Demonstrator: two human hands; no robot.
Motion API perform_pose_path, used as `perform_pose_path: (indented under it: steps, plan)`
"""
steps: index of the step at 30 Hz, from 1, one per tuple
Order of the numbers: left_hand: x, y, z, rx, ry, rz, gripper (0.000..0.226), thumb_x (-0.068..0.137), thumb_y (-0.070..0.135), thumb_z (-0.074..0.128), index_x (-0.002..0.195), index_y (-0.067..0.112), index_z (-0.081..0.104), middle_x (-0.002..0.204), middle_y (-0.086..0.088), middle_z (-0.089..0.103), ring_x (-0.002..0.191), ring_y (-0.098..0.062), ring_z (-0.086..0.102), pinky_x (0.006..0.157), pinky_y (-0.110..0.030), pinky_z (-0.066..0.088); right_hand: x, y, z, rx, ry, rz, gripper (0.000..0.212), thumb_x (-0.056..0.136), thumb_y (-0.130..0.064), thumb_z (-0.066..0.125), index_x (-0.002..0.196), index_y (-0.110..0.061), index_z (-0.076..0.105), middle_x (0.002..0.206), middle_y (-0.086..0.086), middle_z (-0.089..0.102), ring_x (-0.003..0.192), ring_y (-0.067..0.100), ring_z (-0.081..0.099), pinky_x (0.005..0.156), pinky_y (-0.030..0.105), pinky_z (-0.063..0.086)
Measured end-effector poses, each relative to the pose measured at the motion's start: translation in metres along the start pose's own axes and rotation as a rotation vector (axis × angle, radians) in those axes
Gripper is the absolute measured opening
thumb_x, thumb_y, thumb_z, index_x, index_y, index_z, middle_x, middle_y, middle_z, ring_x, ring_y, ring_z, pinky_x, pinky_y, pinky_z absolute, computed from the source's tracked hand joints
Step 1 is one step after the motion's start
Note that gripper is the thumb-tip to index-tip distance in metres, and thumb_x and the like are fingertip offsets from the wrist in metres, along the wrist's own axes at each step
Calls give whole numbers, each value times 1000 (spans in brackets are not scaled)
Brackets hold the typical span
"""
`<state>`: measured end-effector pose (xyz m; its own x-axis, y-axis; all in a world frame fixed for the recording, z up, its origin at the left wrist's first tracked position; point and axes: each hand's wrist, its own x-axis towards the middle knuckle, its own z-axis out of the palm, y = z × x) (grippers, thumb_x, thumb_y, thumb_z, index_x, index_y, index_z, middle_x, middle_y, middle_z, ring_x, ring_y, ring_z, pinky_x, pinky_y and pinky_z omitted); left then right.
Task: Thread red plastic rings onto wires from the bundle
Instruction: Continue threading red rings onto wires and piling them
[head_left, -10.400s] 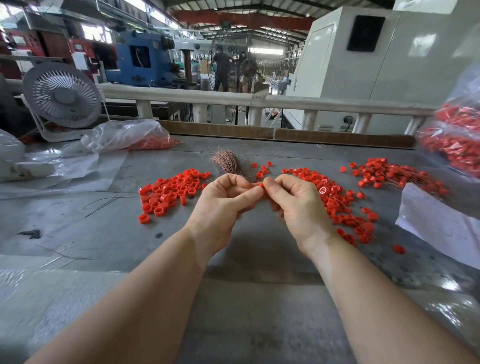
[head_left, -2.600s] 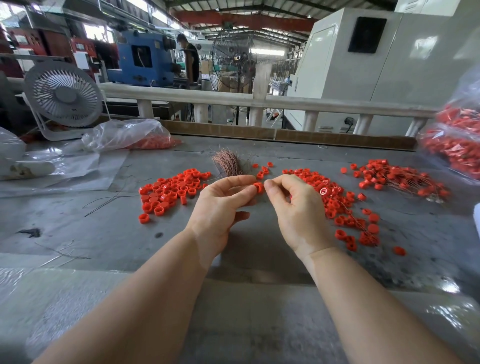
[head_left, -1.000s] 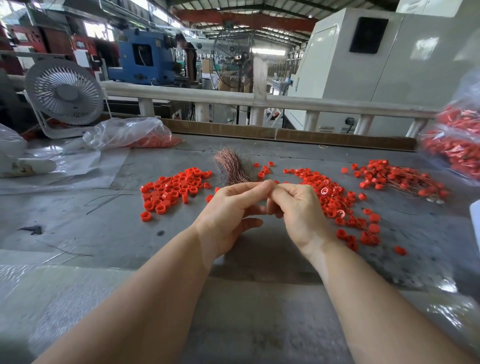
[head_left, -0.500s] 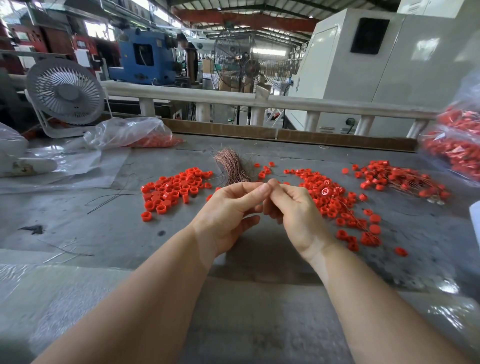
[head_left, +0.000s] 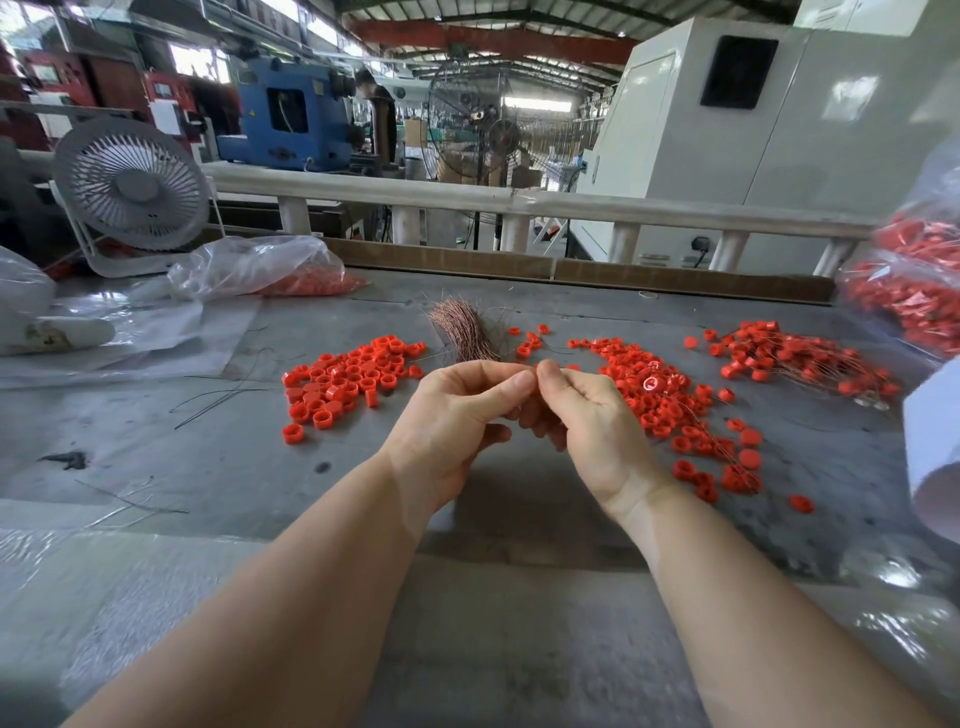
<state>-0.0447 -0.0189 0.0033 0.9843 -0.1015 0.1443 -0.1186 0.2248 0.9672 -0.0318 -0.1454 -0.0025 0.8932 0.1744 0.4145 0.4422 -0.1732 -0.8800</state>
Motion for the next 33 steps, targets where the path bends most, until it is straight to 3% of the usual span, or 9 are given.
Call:
perform_pose_path:
  steps: [4,9,15,20,22,25,26,29,33]
  plan:
    - [0,0,2,-56,-36,-24,20,86,13,59,70,16,71,62,-3,62,63,-13,58,53,-15,43,1,1,0,-11,13,14,44,99,-25,39,59,-20,56,49,-12,55,49,-3,46,48,9,34]
    - [1,0,3,-138,-63,-50,15,87,13,55,83,8,69,58,0,54,57,-9,53,57,-14,44,2,3,-1,-65,-4,24,46,100,-28,37,67,-7,61,59,-5,55,52,-1,46,50,11,34]
    - [1,-1,2,-132,-91,-56,16,70,23,63,72,9,68,59,-1,54,59,-10,54,59,-15,43,2,2,1,-43,23,10,47,100,-24,38,57,-16,56,49,-11,53,49,-1,45,48,10,33]
    - [2,-4,1,-94,-53,-56,12,73,22,63,76,12,71,61,-1,57,59,-11,55,57,-15,41,0,1,1,-71,20,47,48,100,-29,38,58,-16,58,51,-8,55,51,0,48,52,14,36]
    - [3,-6,1,-89,-16,-51,9,80,16,62,83,11,68,65,-2,59,63,-12,57,59,-16,43,0,-1,1,-103,53,78,50,99,-35,37,60,-12,60,55,-4,57,54,4,51,57,20,39]
    - [6,-8,1,-105,58,-40,8,85,9,60,82,13,66,71,0,67,67,-6,60,58,-15,48,1,-2,0,-195,168,41,46,96,-37,42,69,-4,58,65,14,59,64,29,52,65,42,46]
    - [7,-8,1,-106,68,-28,10,85,8,59,82,13,67,69,2,68,64,-4,60,57,-14,49,0,-2,0,-213,186,17,42,95,-38,44,71,-6,57,66,13,58,67,32,53,68,46,46]
    - [6,-10,4,-86,32,9,9,87,7,58,89,7,66,73,-5,67,63,-8,60,58,-15,51,-2,-2,1,-226,111,-12,26,92,-42,47,80,-23,59,69,-5,61,69,17,57,69,40,48]
    - [5,-13,8,-73,-13,70,11,87,1,55,86,2,66,78,-17,64,69,-23,59,66,-25,54,-2,2,4,-221,20,-5,30,86,-51,47,73,-29,61,60,-14,57,61,2,52,62,25,39]
